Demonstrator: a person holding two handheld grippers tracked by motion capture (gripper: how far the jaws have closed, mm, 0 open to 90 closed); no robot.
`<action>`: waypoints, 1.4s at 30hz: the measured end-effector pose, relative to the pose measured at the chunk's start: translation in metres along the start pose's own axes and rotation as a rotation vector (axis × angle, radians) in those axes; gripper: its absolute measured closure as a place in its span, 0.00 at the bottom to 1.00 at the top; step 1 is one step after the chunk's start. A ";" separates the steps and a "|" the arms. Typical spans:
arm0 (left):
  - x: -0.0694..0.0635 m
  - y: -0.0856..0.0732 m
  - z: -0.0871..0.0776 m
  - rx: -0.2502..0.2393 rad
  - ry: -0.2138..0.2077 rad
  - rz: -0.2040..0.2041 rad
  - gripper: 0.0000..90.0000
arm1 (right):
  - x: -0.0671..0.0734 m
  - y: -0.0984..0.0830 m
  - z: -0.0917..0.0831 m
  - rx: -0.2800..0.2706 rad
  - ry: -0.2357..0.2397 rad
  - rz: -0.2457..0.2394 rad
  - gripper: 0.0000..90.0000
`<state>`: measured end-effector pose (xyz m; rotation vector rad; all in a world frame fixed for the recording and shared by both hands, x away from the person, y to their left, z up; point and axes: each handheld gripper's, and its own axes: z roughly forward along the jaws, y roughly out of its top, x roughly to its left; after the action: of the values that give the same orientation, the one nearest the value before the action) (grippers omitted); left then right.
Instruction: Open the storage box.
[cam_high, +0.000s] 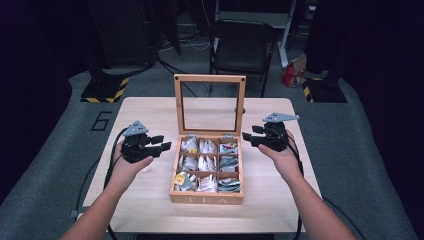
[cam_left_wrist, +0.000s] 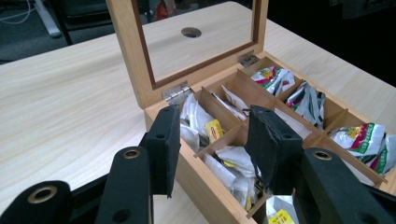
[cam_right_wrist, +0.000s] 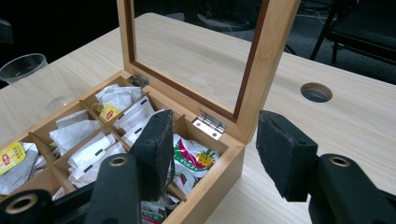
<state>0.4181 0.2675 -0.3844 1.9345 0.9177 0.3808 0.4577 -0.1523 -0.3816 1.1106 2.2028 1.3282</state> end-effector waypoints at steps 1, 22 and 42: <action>0.000 -0.001 0.000 0.001 -0.002 -0.004 0.61 | 0.002 -0.002 0.000 -0.002 -0.004 -0.004 0.51; -0.012 -0.027 0.001 0.028 -0.013 0.005 0.62 | 0.026 -0.029 -0.005 0.042 0.009 -0.106 0.56; -0.031 -0.050 0.020 0.072 -0.086 0.008 0.68 | 0.031 -0.045 -0.001 0.046 0.019 -0.109 0.56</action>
<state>0.3864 0.2468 -0.4340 2.0054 0.8779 0.2698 0.4179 -0.1408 -0.4164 0.9832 2.2831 1.2531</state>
